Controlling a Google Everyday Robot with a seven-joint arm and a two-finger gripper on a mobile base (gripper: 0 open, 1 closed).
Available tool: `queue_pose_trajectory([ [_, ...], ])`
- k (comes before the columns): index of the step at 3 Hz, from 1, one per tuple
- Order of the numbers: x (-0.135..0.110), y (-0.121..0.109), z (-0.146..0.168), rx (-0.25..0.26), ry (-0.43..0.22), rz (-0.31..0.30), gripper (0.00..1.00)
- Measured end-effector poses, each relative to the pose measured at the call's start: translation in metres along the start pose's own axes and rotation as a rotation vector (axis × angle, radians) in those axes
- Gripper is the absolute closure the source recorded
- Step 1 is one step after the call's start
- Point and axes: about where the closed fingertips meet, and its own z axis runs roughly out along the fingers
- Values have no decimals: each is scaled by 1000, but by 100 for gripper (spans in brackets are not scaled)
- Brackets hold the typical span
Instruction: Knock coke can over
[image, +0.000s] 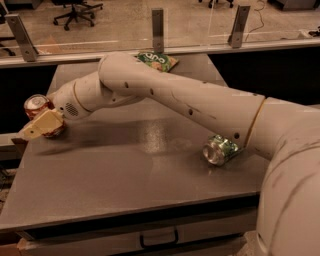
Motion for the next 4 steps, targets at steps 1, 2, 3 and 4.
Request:
queue_pose_trajectory([
  [1,0,-6,-1,20,-16,25,46],
  [2,-6,-11,-13,47,-35,21,69],
  [3,-21,-21,-46,108,-16,-28,92],
  [4,-46,-24,-88,171,79,-114,100],
])
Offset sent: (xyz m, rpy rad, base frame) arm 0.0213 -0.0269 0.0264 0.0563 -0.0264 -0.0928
